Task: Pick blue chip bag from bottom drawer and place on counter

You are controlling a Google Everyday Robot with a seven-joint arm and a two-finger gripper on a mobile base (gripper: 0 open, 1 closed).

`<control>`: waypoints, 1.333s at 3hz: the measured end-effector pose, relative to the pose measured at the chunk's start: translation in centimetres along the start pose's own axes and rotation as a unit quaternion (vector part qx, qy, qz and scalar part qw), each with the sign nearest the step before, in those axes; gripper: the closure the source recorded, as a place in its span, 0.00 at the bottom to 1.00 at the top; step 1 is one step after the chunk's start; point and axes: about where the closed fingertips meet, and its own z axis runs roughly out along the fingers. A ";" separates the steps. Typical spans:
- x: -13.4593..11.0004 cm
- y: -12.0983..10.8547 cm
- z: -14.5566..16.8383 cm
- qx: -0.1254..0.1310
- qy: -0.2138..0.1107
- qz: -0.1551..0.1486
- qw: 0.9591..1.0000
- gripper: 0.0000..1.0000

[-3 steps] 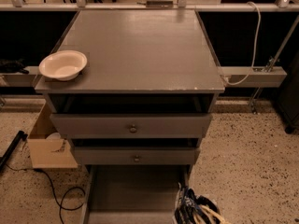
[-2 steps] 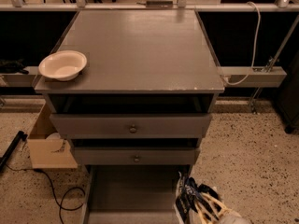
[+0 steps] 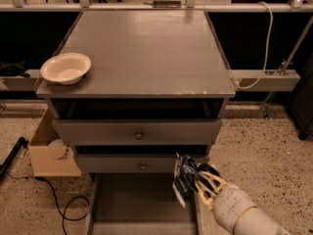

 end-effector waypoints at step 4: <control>-2.6 -13.2 -4.3 0.106 -0.001 -0.024 0.994 1.00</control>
Offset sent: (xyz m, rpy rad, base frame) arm 0.0418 -0.0569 0.0589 -0.0840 -0.0534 -0.0599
